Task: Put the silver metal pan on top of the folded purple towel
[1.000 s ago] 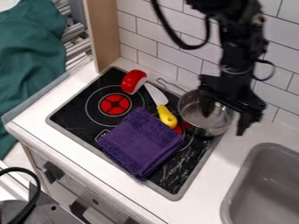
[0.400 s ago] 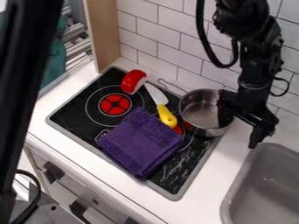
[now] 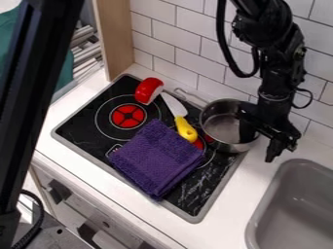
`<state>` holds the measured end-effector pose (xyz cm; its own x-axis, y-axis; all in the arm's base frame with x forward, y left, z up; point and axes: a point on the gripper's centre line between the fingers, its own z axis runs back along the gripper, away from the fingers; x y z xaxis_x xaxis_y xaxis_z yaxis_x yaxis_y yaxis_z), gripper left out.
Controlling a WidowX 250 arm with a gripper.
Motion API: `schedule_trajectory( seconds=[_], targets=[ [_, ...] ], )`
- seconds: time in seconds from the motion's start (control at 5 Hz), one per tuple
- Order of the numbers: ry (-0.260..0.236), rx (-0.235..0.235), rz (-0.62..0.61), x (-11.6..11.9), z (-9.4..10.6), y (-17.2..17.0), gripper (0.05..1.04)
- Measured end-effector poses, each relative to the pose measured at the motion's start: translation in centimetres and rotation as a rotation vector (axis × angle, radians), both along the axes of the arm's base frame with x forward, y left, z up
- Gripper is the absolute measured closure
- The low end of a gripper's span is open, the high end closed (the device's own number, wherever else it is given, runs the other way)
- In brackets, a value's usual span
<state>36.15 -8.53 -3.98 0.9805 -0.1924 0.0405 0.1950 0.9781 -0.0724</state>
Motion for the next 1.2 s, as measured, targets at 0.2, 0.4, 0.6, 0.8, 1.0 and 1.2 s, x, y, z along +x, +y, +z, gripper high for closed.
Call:
schedule_trajectory(
  seconds=[0.2,0.4,0.6,0.8,1.0,1.2],
  targets=[
    [0.000,0.007,0.008,-0.1,-0.1,0.1,0.731],
    [-0.012,0.023,0.004,-0.4,0.0,0.4,0.929],
    [-0.038,0.062,0.013,-0.7,1.4,0.5,1.016],
    [-0.117,0.104,0.053,-0.6,4.6,0.8,1.025],
    [-0.173,0.159,0.120,-2.4,7.7,0.8,1.025],
    [-0.135,0.204,0.252,-6.0,8.9,1.7,1.025]
  ],
)
